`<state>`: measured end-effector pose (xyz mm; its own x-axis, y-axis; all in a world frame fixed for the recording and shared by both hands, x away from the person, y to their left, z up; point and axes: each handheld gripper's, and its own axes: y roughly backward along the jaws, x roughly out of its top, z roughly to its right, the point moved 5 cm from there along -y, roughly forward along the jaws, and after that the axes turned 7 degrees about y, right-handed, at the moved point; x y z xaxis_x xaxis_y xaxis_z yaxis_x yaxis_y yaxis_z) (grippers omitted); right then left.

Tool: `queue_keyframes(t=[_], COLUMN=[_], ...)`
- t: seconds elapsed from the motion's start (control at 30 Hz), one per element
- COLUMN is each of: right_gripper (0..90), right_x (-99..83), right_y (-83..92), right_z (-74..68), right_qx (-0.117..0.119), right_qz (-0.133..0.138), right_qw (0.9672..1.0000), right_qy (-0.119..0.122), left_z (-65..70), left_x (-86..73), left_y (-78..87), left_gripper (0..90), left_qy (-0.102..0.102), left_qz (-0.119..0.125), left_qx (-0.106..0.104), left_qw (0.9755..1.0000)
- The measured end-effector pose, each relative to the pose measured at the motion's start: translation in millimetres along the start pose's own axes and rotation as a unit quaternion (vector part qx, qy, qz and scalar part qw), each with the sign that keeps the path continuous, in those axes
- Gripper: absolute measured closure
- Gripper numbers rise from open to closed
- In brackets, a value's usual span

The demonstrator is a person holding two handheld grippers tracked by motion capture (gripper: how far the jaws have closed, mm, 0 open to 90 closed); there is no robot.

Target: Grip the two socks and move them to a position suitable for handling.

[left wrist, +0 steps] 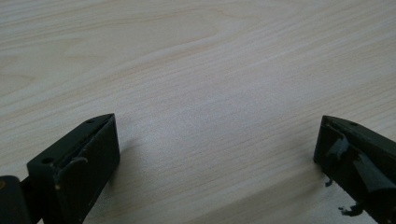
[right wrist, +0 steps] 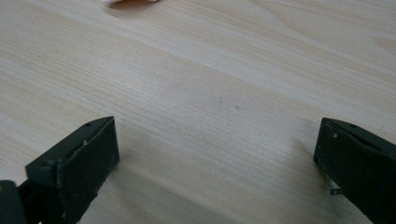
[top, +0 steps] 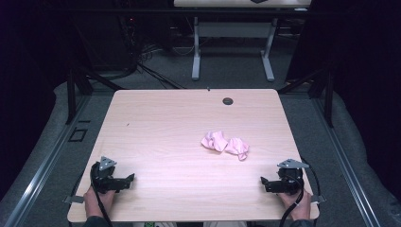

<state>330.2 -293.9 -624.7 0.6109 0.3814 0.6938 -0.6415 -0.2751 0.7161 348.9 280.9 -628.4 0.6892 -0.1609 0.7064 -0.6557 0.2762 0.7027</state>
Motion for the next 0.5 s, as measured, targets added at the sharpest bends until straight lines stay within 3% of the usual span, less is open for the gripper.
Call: queue_keyframes(t=[0.33,0.5], right_gripper=[0.0,0.0], right_x=[3.0,14.4], right_y=[-0.9,5.6], right_z=[1.5,0.9], right_qx=[-0.003,0.005], right_qz=[-0.014,-0.016], right_qw=[0.9999,0.9998], right_qy=[-0.008,-0.011], left_z=[-0.2,0.0], left_x=[0.0,-0.2], left_y=[0.2,0.4], left_gripper=[0.3,0.5], left_qy=[0.003,0.003], left_qz=[0.000,0.000], left_qx=[0.002,0.003], left_qw=[1.0000,1.0000])
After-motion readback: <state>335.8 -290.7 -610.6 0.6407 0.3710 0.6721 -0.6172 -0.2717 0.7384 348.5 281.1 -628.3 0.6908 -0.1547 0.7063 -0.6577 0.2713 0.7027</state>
